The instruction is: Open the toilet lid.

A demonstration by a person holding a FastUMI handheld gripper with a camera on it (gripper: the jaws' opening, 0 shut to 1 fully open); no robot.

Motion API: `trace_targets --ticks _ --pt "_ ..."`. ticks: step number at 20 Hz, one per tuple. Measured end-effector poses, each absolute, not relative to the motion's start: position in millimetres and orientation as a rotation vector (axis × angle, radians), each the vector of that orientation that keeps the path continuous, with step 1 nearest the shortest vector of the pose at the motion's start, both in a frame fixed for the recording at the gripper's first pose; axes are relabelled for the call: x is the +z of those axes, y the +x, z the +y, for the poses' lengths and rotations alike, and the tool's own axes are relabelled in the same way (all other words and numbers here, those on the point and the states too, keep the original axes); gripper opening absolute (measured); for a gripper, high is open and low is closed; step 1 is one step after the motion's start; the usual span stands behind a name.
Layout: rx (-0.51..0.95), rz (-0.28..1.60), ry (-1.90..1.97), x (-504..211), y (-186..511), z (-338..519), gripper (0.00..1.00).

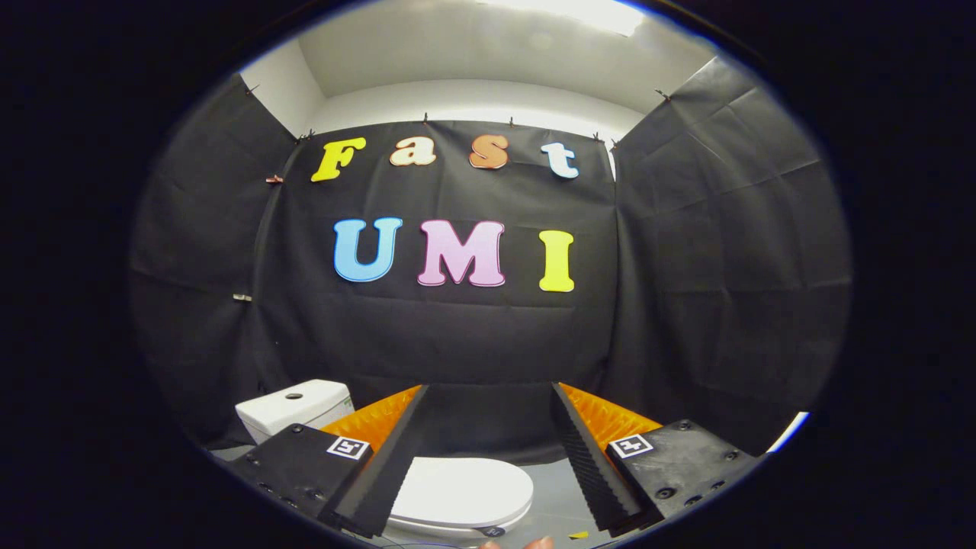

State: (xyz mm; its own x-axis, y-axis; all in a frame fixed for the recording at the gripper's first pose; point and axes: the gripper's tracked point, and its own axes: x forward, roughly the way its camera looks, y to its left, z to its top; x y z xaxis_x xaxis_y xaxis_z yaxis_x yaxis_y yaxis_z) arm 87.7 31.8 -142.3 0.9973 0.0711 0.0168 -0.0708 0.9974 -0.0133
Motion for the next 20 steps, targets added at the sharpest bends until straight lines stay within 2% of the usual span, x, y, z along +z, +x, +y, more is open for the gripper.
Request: trace_targets --ticks 11,20 --pt "0.193 0.183 0.041 -357.8 132.3 7.8 0.99" --pt "0.187 0.618 0.484 -514.9 127.2 -12.7 0.99"
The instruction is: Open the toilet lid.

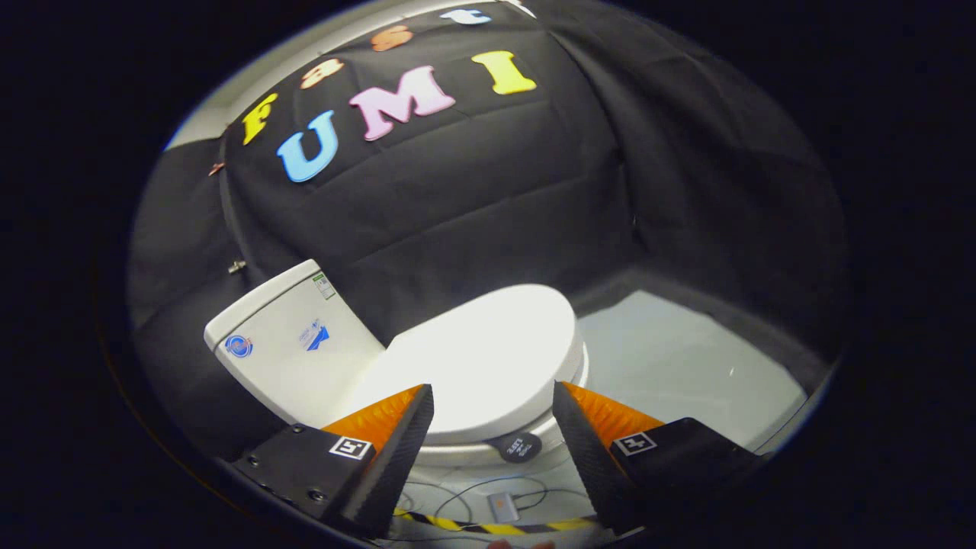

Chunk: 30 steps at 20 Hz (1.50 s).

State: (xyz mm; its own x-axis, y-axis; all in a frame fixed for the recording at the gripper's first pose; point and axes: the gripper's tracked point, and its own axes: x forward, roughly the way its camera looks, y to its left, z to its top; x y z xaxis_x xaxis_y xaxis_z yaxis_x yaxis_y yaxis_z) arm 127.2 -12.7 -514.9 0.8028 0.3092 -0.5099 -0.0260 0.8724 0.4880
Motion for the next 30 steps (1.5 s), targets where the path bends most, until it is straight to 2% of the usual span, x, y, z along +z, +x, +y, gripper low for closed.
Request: trace_targets --ticks 6,11,13,14,15,16,18,19,21,25,30 --pt "0.154 0.843 0.783 -587.2 123.5 -22.0 0.99" --pt "0.159 0.969 1.029 -620.8 126.6 -19.1 0.99" --pt "0.155 0.971 1.098 -622.8 129.1 -18.8 0.90" --pt "0.164 0.980 1.120 -627.9 128.4 -16.8 0.76" --pt "0.177 0.999 1.143 -630.6 127.6 -13.9 0.72" --pt "0.200 1.009 1.166 -630.7 123.2 -9.5 0.52" --pt "0.276 1.022 1.201 -624.8 121.2 4.7 0.48" --pt "0.253 1.028 1.149 -646.4 122.9 12.2 0.37" --pt "0.263 1.008 1.141 -641.9 122.8 -4.6 0.13" --pt "0.272 1.005 1.086 -632.6 123.8 -0.7 0.14" --pt "0.189 1.024 0.911 -619.4 125.3 2.6 0.14"
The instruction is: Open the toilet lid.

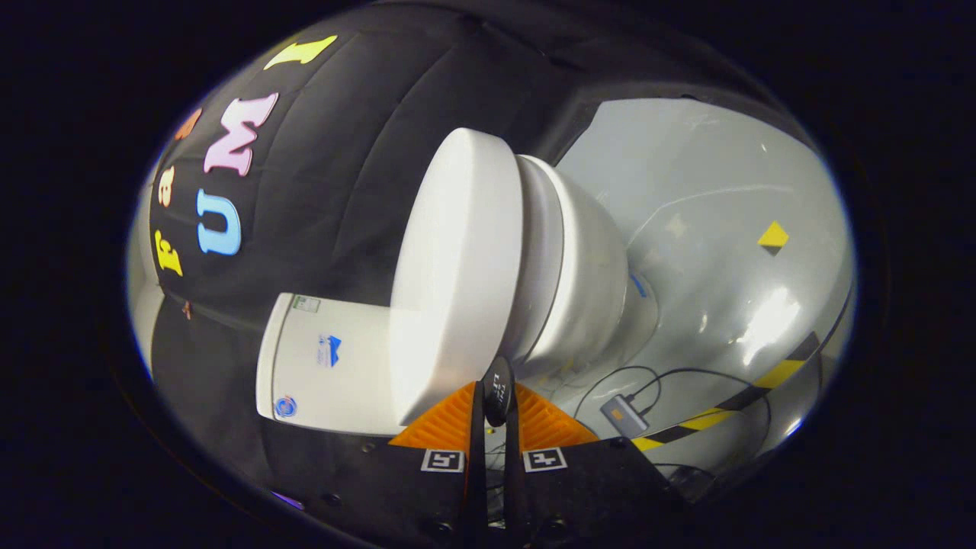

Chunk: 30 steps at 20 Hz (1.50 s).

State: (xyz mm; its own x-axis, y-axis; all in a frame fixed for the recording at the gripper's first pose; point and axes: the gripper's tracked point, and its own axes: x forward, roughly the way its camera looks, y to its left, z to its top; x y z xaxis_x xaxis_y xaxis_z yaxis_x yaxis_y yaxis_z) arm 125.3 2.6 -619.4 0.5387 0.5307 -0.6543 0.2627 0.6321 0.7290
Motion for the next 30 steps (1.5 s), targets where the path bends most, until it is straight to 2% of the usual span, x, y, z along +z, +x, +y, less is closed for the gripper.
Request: trace_targets --ticks 7,14,19,30 --pt "0.140 0.940 0.707 -533.1 137.3 24.5 0.13" --pt "0.094 0.879 0.421 -446.0 138.5 84.2 0.09" --pt "0.003 0.813 0.305 -413.8 137.7 113.0 0.10" --pt "0.007 0.678 0.117 -367.3 130.9 200.1 0.08"
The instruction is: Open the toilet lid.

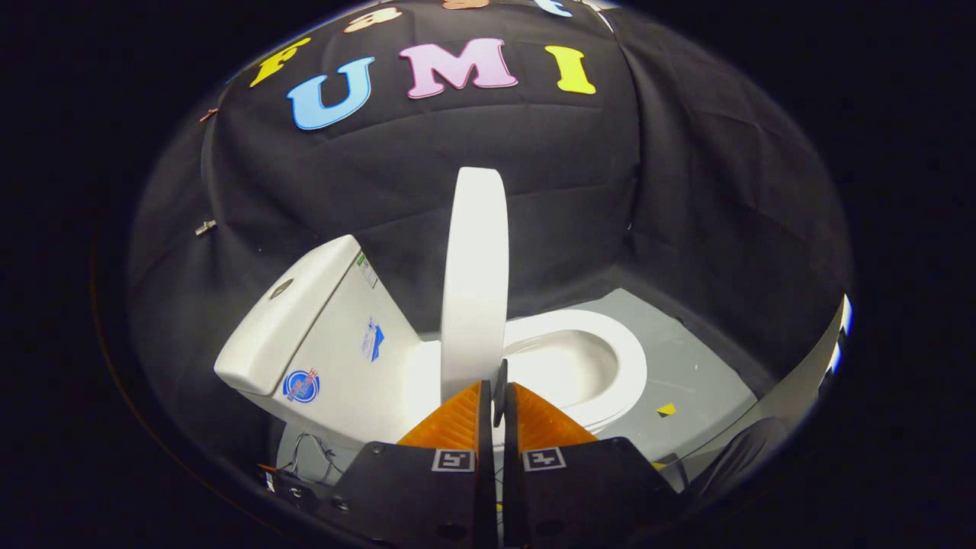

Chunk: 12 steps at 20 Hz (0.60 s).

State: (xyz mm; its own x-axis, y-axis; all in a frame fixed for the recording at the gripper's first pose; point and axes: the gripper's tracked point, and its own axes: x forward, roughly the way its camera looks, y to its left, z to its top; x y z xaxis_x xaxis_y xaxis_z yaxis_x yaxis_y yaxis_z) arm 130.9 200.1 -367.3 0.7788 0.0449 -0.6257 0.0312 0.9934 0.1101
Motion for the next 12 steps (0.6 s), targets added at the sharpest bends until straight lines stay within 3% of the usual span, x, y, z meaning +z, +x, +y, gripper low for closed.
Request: trace_targets --ticks 12 --pt "0.069 0.571 -0.049 -354.2 128.0 277.7 0.09"
